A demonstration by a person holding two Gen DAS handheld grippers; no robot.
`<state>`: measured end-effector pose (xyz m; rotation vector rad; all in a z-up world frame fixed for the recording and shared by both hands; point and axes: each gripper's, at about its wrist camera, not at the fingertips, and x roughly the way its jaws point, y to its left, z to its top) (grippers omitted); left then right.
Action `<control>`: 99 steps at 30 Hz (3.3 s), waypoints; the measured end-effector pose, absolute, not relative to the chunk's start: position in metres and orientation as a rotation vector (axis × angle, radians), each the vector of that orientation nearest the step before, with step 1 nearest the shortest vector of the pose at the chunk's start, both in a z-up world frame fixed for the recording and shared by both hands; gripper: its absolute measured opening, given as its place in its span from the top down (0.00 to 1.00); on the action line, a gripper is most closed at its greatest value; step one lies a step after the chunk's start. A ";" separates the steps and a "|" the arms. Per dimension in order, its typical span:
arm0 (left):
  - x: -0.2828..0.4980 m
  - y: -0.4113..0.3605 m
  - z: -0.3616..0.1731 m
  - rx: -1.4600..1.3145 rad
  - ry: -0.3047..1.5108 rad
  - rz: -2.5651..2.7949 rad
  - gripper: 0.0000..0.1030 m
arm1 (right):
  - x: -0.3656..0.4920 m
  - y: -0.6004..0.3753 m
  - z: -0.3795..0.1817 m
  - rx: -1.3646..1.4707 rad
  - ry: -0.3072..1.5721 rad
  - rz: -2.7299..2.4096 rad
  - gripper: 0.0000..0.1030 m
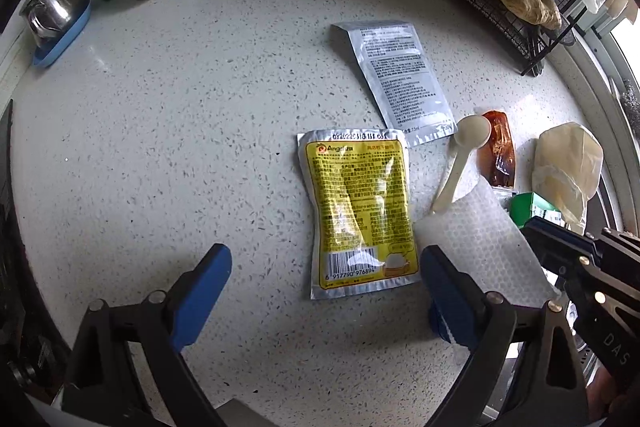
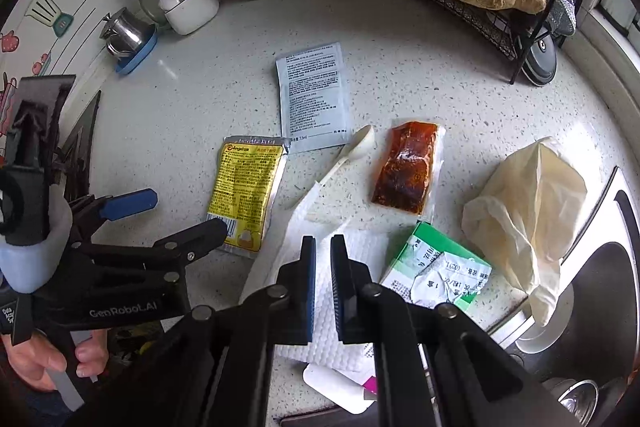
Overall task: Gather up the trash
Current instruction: 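Grasp the yellow sauce packet with the left tool and lift it, then carry the yellow packet and tissue down over the red bin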
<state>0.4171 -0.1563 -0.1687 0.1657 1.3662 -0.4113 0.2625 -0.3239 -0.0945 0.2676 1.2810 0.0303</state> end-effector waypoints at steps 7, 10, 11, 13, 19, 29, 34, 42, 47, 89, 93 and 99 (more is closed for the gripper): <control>0.434 -0.173 -0.190 0.218 1.386 -0.400 0.08 | 0.266 -0.324 -0.100 0.297 1.287 0.038 0.93; 0.443 -0.179 -0.191 0.208 1.390 -0.421 0.08 | 0.267 -0.326 -0.099 0.298 1.283 0.044 0.93; 0.446 -0.180 -0.190 0.204 1.393 -0.421 0.08 | 0.267 -0.327 -0.099 0.297 1.283 0.042 0.93; 0.451 -0.183 -0.188 0.198 1.389 -0.433 0.08 | 0.266 -0.328 -0.100 0.299 1.285 0.041 0.93; 0.464 -0.195 -0.192 0.260 1.376 -0.401 0.08 | 0.266 -0.330 -0.100 0.306 1.289 0.040 0.93; 0.465 -0.215 -0.198 0.306 1.398 -0.371 0.05 | 0.261 -0.329 -0.078 0.273 1.270 0.009 0.65; 0.464 -0.200 -0.202 0.293 1.422 -0.342 0.00 | 0.262 -0.317 -0.080 0.239 1.294 0.007 0.37; 0.461 -0.177 -0.202 0.282 1.386 -0.344 0.00 | 0.279 -0.304 -0.120 0.254 1.391 0.039 0.31; 0.455 -0.166 -0.201 0.280 1.368 -0.348 0.00 | 0.287 -0.299 -0.139 0.251 1.420 0.061 0.54; 0.263 -0.006 -0.080 0.125 1.107 -0.338 0.42 | 0.206 -0.191 -0.053 0.066 1.124 0.185 0.95; 0.229 0.022 -0.074 0.111 1.094 -0.307 0.42 | 0.181 -0.162 -0.049 0.044 1.117 0.208 0.95; 0.174 0.064 -0.072 0.080 1.094 -0.271 0.42 | 0.138 -0.122 -0.051 0.021 1.119 0.240 0.95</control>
